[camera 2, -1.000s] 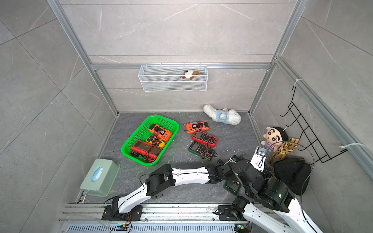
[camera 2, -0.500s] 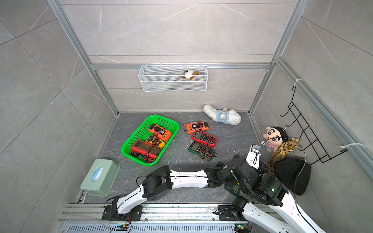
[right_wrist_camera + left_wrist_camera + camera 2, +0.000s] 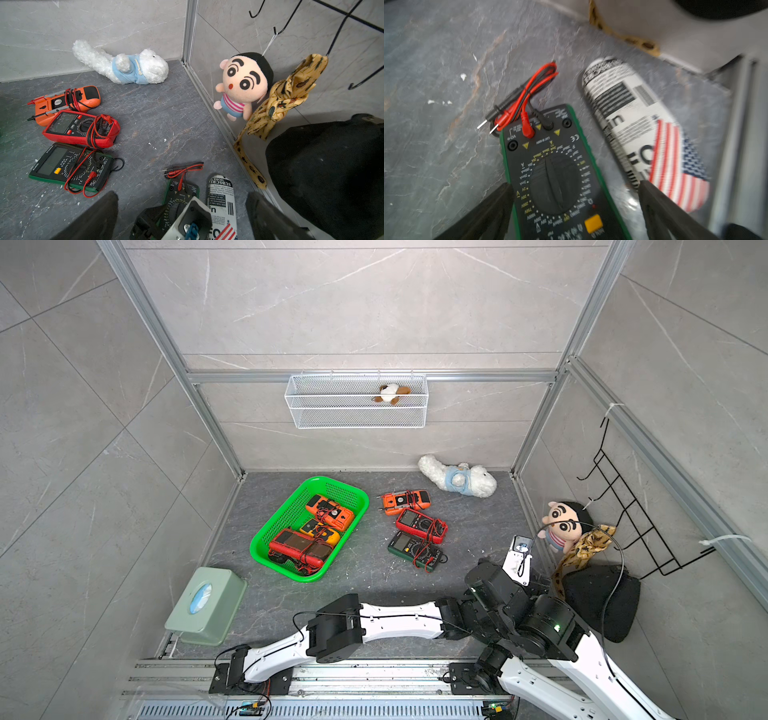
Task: Put the multimeter into the basket
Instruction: Pick up the multimeter from the center of the board.
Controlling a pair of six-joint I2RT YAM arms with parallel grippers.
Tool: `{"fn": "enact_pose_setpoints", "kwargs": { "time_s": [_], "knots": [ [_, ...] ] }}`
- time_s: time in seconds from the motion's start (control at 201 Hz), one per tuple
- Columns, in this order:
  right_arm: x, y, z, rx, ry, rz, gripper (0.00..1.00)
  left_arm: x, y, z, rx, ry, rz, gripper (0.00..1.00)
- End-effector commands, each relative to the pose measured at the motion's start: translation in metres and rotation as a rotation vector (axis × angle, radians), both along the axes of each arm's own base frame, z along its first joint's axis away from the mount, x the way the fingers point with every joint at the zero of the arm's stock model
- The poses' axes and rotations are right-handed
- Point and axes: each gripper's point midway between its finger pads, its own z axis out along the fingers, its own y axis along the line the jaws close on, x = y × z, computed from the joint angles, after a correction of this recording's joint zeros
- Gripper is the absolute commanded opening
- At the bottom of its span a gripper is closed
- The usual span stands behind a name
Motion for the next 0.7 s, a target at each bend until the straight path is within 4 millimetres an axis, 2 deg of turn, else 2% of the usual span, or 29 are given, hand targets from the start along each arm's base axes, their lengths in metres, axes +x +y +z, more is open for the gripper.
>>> {"fn": "enact_pose_setpoints", "kwargs": {
  "time_s": [0.0, 0.149, 0.453, 0.692],
  "knots": [
    [0.001, 0.001, -0.002, -0.001, -0.003, 0.007, 1.00, 0.017, 0.022, -0.025, 0.130, -0.058, 0.063, 0.98],
    [0.001, 0.001, -0.002, 0.000, -0.004, 0.008, 1.00, 0.030, 0.035, -0.027, 0.166, -0.092, 0.133, 0.98],
    [0.004, 0.005, -0.005, 0.000, 0.004, 0.015, 1.00, 0.065, 0.081, -0.032, 0.215, -0.073, 0.245, 0.98],
    [0.010, 0.014, -0.014, -0.006, 0.031, 0.026, 1.00, 0.078, 0.087, -0.037, 0.259, -0.036, 0.234, 0.98]
  ]
}}
